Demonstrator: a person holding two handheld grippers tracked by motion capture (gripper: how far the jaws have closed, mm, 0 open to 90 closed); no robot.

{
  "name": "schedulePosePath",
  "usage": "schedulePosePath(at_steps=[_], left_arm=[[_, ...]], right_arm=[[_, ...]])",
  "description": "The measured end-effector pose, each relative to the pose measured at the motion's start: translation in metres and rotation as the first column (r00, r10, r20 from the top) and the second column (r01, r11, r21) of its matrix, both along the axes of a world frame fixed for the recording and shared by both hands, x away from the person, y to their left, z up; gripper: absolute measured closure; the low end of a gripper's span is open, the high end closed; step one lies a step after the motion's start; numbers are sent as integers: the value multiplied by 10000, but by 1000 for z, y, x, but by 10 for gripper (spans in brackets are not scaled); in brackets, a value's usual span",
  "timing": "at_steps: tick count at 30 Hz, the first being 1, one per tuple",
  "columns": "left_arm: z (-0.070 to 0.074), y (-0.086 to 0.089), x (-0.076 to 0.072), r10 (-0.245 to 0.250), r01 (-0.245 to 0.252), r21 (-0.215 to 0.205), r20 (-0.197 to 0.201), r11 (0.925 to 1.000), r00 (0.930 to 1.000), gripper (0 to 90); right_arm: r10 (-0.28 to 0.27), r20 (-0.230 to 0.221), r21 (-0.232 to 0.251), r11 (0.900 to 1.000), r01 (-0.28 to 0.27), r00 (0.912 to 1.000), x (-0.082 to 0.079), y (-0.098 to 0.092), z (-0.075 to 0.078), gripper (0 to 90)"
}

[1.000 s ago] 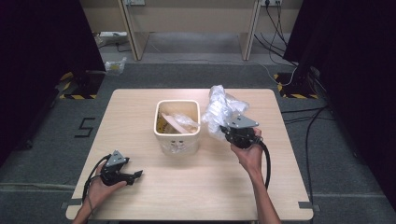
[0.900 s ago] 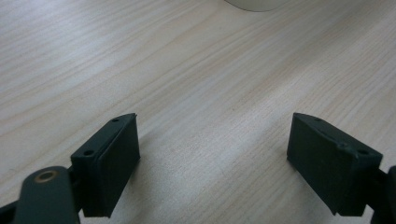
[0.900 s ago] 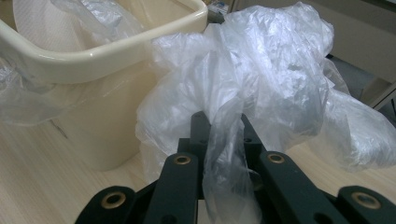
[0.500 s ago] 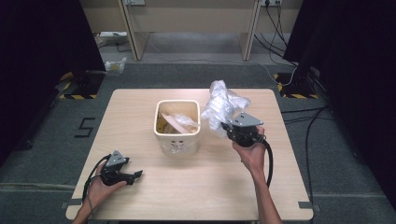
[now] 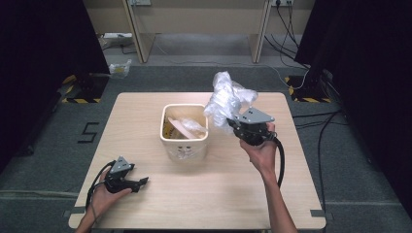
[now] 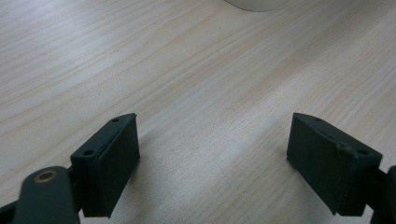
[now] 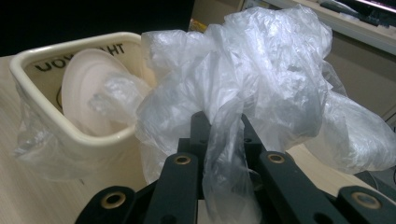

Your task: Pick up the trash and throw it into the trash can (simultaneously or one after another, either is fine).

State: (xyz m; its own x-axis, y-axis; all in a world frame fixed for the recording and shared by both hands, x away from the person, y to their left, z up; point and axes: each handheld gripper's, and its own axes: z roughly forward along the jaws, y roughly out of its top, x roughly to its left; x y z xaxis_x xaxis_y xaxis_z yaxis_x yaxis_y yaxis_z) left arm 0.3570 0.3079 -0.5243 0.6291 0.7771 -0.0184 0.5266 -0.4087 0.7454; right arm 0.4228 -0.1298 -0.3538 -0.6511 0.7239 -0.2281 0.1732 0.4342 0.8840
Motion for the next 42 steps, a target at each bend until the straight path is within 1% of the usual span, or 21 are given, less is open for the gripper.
schedulePosePath(at_steps=[5,7,12,15,19,24,28,32,35,36,39,41,42], left_arm=[[0,0,0,0,0,0,4,10000,10000,161],[0,0,0,7,-7,-7,20,10000,10000,161],[0,0,0,8,-8,-7,16,10000,10000,161],[0,0,0,-3,3,11,29,10000,10000,161],[0,0,0,1,-1,13,31,10000,10000,161],[0,0,0,19,-19,-20,34,10000,10000,161],[0,0,0,18,-18,-20,34,10000,10000,161],[0,0,0,20,-20,-22,33,10000,10000,161],[0,0,0,18,-18,-21,32,10000,10000,160],[0,0,0,21,-21,-24,33,10000,10000,160],[0,0,0,16,-16,-19,32,10000,10000,161],[0,0,0,18,-18,-17,34,10000,10000,161],[0,0,0,18,-18,-19,34,10000,10000,161]], right_arm=[[254,52,-62,9997,-254,9997,1,9,12,823],[411,93,-110,9991,-410,9991,2,13,16,823],[792,4,-123,9968,-792,9969,1,25,22,823],[1069,132,-35,9943,-1068,9942,0,33,27,823],[1384,165,-172,9903,-1381,9902,-1,47,32,823],[1925,75,-151,9812,-1923,9813,-3,63,35,823],[2422,-123,-107,9701,-2423,9702,-6,76,34,821],[2562,-234,-120,9665,-2565,9663,-6,82,33,821],[2604,-405,-269,9648,-2616,9646,-2,87,30,820],[2617,-492,-280,9643,-2632,9639,-1,88,28,820],[2777,-871,-290,9592,-2811,9567,6,93,23,820],[2764,-1063,-432,9584,-2821,9552,11,95,20,819],[2743,-1313,-393,9588,-2815,9526,15,96,17,819]])
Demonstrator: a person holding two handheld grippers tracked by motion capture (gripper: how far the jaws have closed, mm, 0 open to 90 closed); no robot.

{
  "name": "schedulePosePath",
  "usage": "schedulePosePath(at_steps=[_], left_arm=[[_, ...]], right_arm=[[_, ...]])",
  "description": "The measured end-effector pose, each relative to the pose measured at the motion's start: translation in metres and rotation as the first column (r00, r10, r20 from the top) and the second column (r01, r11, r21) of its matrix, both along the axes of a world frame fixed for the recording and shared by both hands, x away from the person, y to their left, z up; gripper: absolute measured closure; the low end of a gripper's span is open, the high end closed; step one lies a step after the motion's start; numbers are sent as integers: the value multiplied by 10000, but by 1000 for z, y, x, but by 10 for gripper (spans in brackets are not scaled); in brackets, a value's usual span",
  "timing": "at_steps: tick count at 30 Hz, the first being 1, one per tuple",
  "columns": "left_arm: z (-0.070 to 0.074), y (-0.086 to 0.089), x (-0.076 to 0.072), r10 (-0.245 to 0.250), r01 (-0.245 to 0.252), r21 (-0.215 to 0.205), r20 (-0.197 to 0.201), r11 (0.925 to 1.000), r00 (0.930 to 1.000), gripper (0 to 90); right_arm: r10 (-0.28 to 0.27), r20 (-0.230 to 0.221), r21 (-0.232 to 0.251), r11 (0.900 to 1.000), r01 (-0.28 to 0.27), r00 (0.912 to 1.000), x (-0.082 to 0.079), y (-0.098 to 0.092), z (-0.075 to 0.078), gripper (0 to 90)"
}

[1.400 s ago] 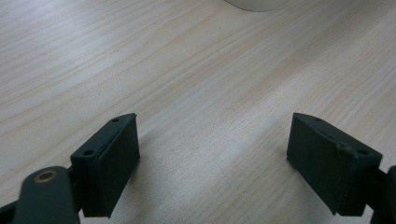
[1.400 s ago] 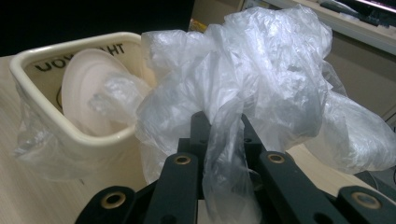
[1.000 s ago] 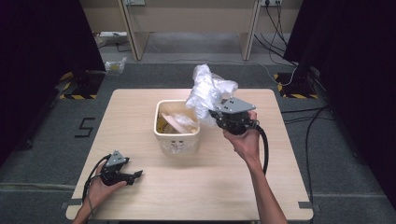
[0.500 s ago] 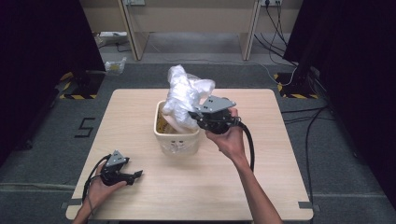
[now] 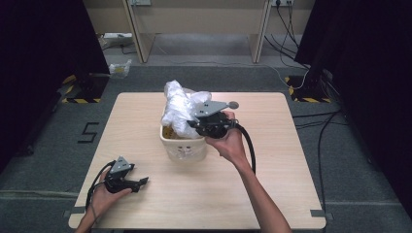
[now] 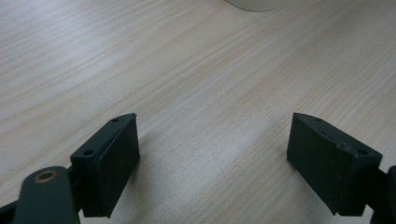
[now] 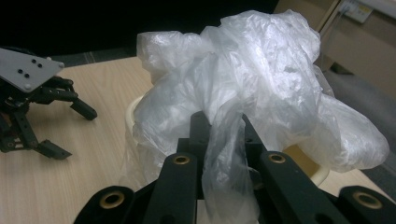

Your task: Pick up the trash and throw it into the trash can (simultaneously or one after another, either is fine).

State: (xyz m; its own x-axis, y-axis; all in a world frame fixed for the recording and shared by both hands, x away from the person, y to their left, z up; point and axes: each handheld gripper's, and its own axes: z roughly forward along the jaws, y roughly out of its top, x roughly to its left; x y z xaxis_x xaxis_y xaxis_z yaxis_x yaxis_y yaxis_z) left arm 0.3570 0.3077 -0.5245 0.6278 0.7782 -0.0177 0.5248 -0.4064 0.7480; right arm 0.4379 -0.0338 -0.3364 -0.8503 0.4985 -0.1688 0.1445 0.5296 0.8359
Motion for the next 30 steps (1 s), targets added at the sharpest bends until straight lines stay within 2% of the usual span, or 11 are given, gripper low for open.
schedulePosePath(at_steps=[2,9,17,24,28,30], left_arm=[[0,0,0,-13,13,6,-23,10000,10000,161],[0,0,0,-11,11,9,-22,10000,10000,161],[0,0,0,6,-6,-14,-4,10000,10000,162],[0,0,0,1,-1,-14,-8,10000,10000,162],[0,0,0,4,-4,-15,-8,10000,10000,162],[0,0,0,2,-2,-14,-7,10000,10000,162]], right_arm=[[74,-269,-49,10000,-76,9996,7,1,-4,819],[-49,-903,-774,9970,-21,9959,26,9,-21,820],[-252,-1617,-1438,9896,17,9865,41,14,-36,821],[-320,-1837,-2161,9763,-86,9825,46,19,-47,820],[-388,-1789,-2226,9749,-21,9831,45,19,-48,780],[-460,-1698,-2196,9756,77,9844,44,18,-47,722]])
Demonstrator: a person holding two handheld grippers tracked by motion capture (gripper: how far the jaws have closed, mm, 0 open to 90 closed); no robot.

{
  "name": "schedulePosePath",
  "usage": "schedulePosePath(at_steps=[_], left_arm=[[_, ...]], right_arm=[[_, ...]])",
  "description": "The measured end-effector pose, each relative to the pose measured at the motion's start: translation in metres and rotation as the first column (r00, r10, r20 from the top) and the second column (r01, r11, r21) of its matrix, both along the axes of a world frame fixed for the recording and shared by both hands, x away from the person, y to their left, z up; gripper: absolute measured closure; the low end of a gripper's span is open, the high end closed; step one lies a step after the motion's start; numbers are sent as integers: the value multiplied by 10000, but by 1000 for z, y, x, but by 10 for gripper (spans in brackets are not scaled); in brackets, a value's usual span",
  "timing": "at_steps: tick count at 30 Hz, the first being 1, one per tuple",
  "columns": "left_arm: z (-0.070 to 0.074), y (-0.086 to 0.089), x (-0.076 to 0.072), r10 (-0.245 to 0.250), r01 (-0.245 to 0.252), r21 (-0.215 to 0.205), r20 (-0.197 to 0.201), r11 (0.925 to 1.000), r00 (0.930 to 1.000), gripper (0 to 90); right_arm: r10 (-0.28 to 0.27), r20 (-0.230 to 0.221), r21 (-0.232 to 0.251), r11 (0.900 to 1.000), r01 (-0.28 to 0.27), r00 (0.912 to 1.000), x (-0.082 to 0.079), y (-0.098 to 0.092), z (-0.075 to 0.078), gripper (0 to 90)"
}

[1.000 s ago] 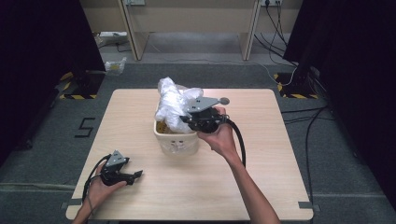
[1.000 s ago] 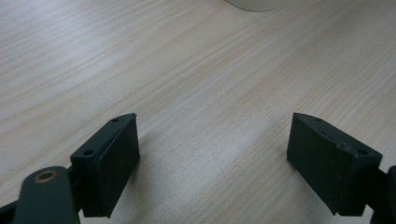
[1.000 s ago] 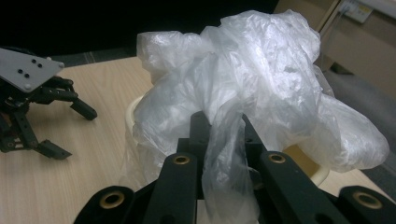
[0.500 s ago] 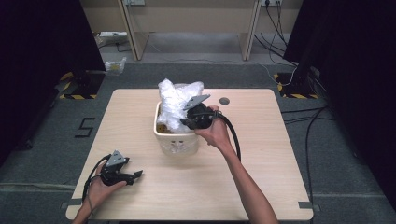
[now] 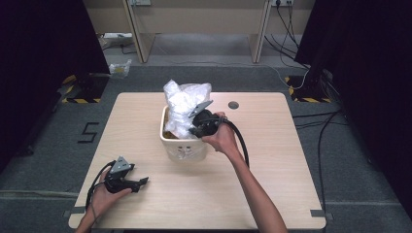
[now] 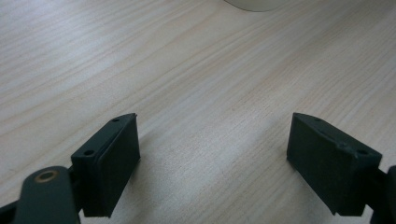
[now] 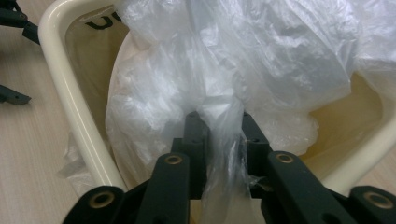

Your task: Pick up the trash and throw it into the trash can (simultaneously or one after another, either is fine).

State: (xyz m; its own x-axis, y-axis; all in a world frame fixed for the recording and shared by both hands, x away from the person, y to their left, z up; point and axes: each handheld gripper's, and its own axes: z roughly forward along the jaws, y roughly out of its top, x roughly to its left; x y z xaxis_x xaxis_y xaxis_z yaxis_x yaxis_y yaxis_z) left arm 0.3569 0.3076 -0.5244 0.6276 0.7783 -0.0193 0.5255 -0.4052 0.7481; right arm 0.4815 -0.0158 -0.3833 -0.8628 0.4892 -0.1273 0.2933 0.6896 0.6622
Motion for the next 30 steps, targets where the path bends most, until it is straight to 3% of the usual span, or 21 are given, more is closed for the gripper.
schedulePosePath(at_steps=[2,7,11,17,20,25,30], left_arm=[[0,0,0,1,-1,1,1,10000,10000,162],[0,0,0,0,0,5,-6,10000,10000,162],[0,0,0,1,-1,-1,1,10000,10000,162],[0,0,0,2,-2,0,0,10000,10000,162],[0,0,0,-1,1,2,0,10000,10000,162],[0,0,0,1,-1,3,4,10000,10000,162],[0,0,0,-2,2,19,22,10000,10000,162]], right_arm=[[-290,38,177,9994,290,9996,-2,-2,2,609],[-637,269,711,9956,617,9976,-9,-8,15,461],[-934,563,1323,9875,853,9940,-12,-10,26,443],[-1184,992,1617,9816,1014,9880,-7,-1,30,476],[-1165,994,1415,9847,1018,9882,-3,6,29,515],[-939,938,621,9942,883,9912,0,14,18,619],[-857,750,-87,9962,866,9935,3,17,7,693]])
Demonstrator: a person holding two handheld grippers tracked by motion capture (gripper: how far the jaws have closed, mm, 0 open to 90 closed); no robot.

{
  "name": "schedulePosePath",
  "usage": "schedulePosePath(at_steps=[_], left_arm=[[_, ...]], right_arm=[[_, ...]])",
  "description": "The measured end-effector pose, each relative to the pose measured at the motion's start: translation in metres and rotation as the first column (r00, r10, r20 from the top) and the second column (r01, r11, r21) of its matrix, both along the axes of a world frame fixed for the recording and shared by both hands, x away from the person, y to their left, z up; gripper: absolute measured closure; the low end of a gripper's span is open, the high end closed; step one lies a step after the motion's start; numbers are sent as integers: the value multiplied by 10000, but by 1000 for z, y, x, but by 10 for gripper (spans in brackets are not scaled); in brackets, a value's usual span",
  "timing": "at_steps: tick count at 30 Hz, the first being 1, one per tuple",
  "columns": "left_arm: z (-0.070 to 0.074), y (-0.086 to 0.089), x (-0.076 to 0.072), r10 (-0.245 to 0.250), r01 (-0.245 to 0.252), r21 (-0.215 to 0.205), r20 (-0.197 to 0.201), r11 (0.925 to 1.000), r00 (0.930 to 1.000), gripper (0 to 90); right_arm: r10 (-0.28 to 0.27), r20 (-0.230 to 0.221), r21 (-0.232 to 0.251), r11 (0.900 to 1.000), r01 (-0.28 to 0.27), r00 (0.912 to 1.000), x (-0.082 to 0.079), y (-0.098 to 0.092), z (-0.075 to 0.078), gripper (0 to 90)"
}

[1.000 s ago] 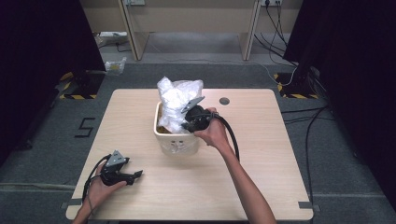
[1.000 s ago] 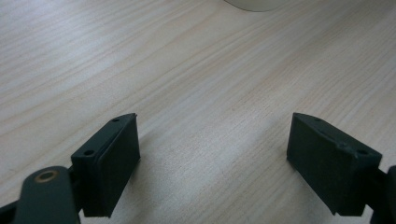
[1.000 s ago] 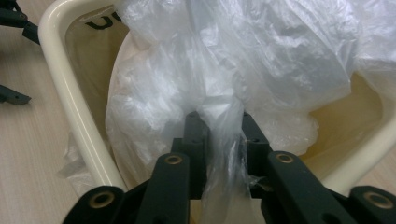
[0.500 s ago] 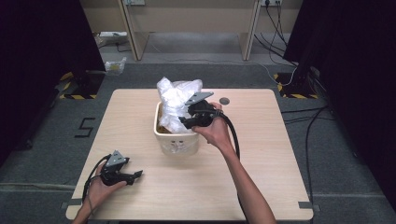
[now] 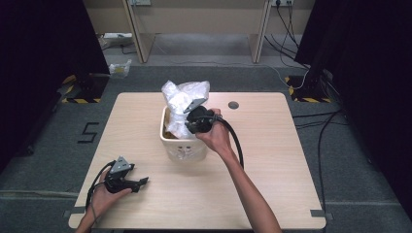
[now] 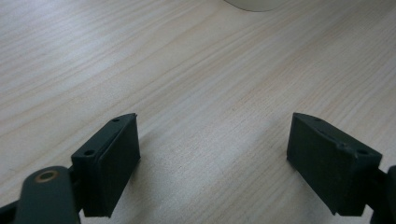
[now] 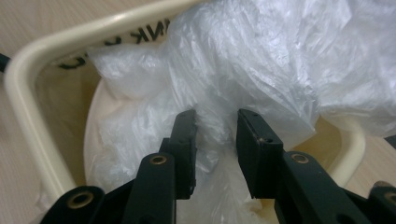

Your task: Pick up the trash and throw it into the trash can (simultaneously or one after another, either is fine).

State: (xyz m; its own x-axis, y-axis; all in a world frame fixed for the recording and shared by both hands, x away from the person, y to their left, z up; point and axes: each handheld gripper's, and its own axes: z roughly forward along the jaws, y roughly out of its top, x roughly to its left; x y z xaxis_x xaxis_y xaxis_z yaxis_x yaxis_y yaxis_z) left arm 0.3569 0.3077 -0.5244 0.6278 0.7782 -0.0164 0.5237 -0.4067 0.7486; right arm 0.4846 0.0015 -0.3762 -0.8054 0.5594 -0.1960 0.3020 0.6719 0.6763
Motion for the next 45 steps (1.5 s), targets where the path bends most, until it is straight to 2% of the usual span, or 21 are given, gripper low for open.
schedulePosePath(at_steps=[5,9,15,17,22,28,38,45], left_arm=[[0,0,0,0,0,-8,-10,10000,10000,162],[0,0,0,2,-2,-5,0,10000,10000,162],[0,0,0,0,0,-3,-7,10000,10000,163],[0,0,0,0,0,-2,-6,10000,10000,163],[0,0,0,-3,3,-2,-7,10000,10000,162],[0,0,0,-1,1,-1,-6,10000,10000,163],[0,0,0,-10,10,9,-20,10000,10000,163],[0,0,0,-10,10,8,-22,10000,10000,162]], right_arm=[[-28,-451,-175,9998,20,9990,5,-1,-6,706],[-61,-605,-249,9997,46,9982,7,-1,-9,710],[-91,-586,-218,9997,78,9982,7,-1,-9,688],[-285,-523,-9,9996,285,9982,5,-4,-8,639],[-347,-183,545,9979,356,9992,-1,-15,0,557],[-670,9,1451,9872,662,9977,-7,-30,9,446],[-1402,368,2151,9680,1292,9894,-18,-69,12,380],[-1868,439,2346,9568,1716,9814,-22,-98,9,366]])
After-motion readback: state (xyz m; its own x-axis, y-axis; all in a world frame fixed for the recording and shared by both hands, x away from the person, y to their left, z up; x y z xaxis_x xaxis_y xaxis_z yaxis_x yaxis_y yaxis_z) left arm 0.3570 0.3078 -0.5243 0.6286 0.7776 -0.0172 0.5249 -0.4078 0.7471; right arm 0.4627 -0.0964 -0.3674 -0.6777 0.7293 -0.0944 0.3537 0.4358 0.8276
